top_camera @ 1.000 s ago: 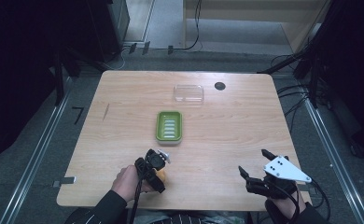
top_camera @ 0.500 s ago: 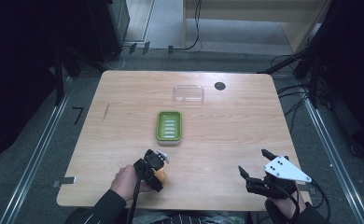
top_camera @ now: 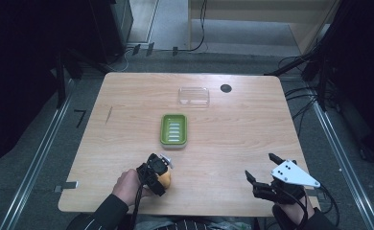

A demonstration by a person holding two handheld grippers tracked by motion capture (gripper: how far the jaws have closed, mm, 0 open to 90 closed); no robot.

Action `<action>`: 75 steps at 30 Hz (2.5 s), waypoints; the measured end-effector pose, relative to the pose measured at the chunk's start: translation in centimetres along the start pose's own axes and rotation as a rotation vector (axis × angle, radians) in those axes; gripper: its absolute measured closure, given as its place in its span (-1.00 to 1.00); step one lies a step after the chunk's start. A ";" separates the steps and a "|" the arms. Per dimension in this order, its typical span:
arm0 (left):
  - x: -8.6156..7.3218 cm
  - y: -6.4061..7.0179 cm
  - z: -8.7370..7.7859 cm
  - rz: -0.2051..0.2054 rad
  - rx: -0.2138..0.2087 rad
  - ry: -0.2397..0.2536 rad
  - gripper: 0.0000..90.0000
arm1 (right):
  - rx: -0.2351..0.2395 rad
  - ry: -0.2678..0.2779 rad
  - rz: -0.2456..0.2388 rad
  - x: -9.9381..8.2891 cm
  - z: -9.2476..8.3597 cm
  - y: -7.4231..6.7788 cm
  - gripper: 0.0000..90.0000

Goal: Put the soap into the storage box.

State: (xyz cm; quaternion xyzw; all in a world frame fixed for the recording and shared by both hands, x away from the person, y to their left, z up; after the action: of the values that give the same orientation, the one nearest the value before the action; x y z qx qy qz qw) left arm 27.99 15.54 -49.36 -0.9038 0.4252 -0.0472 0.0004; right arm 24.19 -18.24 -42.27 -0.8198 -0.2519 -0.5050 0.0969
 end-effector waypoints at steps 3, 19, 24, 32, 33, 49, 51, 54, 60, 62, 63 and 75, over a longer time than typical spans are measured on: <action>0.0 0.0 0.0 0.004 0.001 0.013 -0.13 | 0.000 0.001 -0.002 0.0 0.0 0.0 -0.70; -0.1 -0.2 -0.3 0.010 0.018 0.042 -0.13 | -0.003 0.003 0.001 0.0 0.0 0.0 -0.70; -0.1 -0.3 -0.6 0.011 0.023 0.046 -0.13 | -0.002 0.002 0.001 0.0 0.0 0.0 -0.70; 0.2 -0.7 -1.1 0.008 0.042 0.072 -0.13 | -0.002 0.000 -0.001 0.0 0.0 0.0 -0.70; 0.2 -0.8 -1.2 0.009 0.043 0.072 -0.13 | -0.002 0.000 -0.001 0.0 0.0 0.0 -0.70; 1.1 -2.4 -1.4 -0.022 0.059 0.084 -0.13 | -0.003 0.000 -0.003 0.0 0.0 0.0 -0.70; 1.2 -2.6 -1.3 -0.026 0.059 0.088 -0.13 | -0.004 0.000 0.000 0.0 0.0 0.0 -0.70; 1.4 -2.7 -1.6 -0.019 0.062 0.090 -0.13 | -0.002 -0.002 0.001 0.0 0.0 0.0 -0.70; 2.1 -3.2 -2.1 -0.030 0.072 0.119 -0.13 | -0.002 0.000 -0.001 0.0 0.0 0.0 -0.70; 2.2 -3.5 -2.2 -0.031 0.075 0.118 -0.13 | -0.002 -0.001 -0.002 0.0 0.0 0.0 -0.70; 2.4 -3.7 -2.2 -0.034 0.078 0.122 -0.13 | -0.002 -0.001 -0.002 0.0 0.0 0.0 -0.70; 3.5 -4.5 -3.1 -0.035 0.079 0.144 -0.13 | -0.002 -0.001 0.000 0.0 0.0 0.0 -0.70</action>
State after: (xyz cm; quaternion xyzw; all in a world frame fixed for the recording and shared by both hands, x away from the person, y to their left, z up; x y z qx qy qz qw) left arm 33.38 15.87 -45.79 -0.9048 0.4059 -0.1288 0.0044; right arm 24.21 -18.25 -42.28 -0.8203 -0.2514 -0.5046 0.0959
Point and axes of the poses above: each handheld gripper's, and its own axes: z roughly forward along the jaws, x roughly out of its top, y roughly to its right, the point moved 4 cm from there along z, roughly forward along the jaws, and after that the axes turned 2 degrees about z, right-handed, at the moved point
